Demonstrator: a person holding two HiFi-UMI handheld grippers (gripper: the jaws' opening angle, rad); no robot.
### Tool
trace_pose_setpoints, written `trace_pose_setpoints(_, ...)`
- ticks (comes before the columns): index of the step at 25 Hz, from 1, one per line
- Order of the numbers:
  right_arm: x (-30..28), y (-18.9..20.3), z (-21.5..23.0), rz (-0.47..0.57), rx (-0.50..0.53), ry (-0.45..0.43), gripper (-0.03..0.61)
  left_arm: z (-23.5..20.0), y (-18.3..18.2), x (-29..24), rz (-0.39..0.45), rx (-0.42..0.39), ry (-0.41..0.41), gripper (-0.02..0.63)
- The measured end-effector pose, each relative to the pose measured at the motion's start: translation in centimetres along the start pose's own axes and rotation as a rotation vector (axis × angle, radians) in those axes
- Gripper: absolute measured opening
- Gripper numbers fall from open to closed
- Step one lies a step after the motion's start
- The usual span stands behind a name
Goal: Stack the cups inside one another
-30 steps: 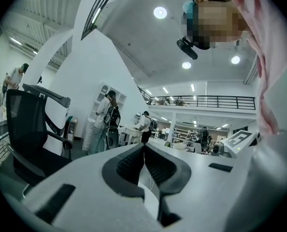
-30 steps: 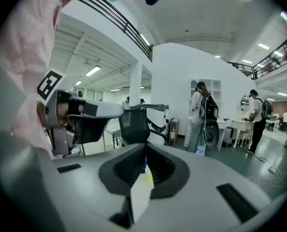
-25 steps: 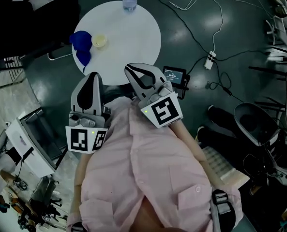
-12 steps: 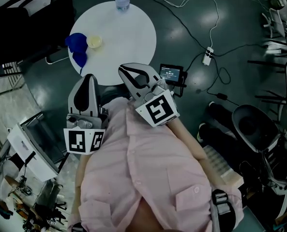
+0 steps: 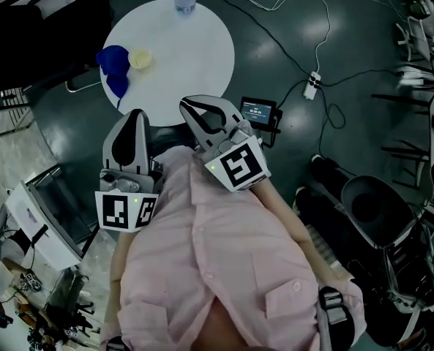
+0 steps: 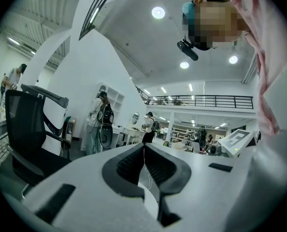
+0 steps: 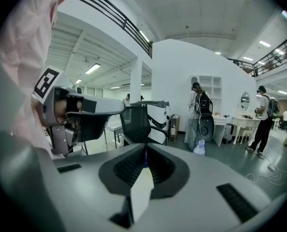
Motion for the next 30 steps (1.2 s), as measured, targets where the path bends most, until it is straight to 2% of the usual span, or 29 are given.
trace_pose_setpoints(30, 0.0, 0.3, 0.7, -0.007, -0.025, -0.006, 0.034, 0.0, 0.0, -1.0, -0.024, 0.007, -0.005, 0.018)
Point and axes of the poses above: the fingertips, and each gripper's own axes: x backward along the fingers, z to its right, y out of its underside, the point moved 10 cm from there along x, backward along the fingers, and after that the axes turned 1 degree about x, right-handed, at the moved point
